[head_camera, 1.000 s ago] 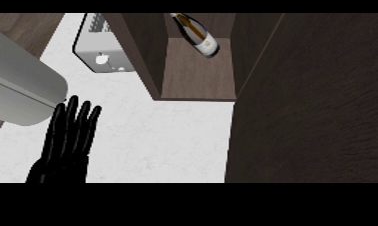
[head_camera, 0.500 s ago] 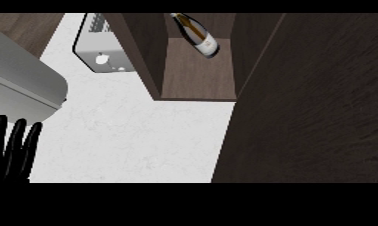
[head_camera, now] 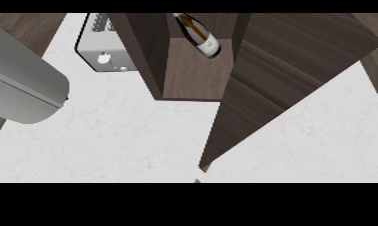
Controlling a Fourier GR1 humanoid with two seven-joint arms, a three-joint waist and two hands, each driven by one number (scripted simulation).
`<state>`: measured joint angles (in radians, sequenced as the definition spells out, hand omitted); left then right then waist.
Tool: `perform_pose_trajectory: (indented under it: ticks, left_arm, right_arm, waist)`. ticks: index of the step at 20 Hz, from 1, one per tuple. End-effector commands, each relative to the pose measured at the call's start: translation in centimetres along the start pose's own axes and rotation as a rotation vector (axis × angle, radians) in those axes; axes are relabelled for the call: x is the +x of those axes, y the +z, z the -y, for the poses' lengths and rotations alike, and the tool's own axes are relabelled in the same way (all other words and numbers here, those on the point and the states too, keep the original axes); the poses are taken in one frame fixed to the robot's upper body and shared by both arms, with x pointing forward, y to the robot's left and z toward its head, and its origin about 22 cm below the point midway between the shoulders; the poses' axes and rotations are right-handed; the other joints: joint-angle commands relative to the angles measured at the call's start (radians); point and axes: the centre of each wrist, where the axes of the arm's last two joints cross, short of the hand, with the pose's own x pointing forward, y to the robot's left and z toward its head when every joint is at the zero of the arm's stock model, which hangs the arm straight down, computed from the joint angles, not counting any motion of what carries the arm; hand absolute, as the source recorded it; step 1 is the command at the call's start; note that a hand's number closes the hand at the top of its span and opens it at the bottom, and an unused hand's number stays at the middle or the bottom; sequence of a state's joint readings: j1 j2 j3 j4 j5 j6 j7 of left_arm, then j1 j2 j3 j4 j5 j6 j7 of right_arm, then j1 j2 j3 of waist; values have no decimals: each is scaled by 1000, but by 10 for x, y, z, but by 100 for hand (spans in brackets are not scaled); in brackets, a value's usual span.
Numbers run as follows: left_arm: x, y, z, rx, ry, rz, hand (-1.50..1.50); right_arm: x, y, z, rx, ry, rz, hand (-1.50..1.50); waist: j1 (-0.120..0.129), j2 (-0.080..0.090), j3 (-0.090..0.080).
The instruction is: Pick up the wine, place it into the cabinet and close the cabinet
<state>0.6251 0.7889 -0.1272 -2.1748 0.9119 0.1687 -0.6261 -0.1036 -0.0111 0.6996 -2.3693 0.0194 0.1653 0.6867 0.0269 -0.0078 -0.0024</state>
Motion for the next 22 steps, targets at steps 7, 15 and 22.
perform_pose_trajectory:
  ticks: [7, 15, 22]
  left_arm:
    - [25, -1, -21, -31, 25, 13, -150]
    - [39, 2, -38, -45, 15, 15, -150]
    - [52, -16, -48, -72, 7, -50, -150]
  right_arm:
    - [8, -78, -28, -63, 122, 12, 150]
    - [1, -139, 25, -162, 128, -17, 150]
    - [-4, -189, 60, -234, 202, -33, 150]
  waist:
    - [8, 4, 1]
    - [4, 8, 2]
    - [1, 11, 2]
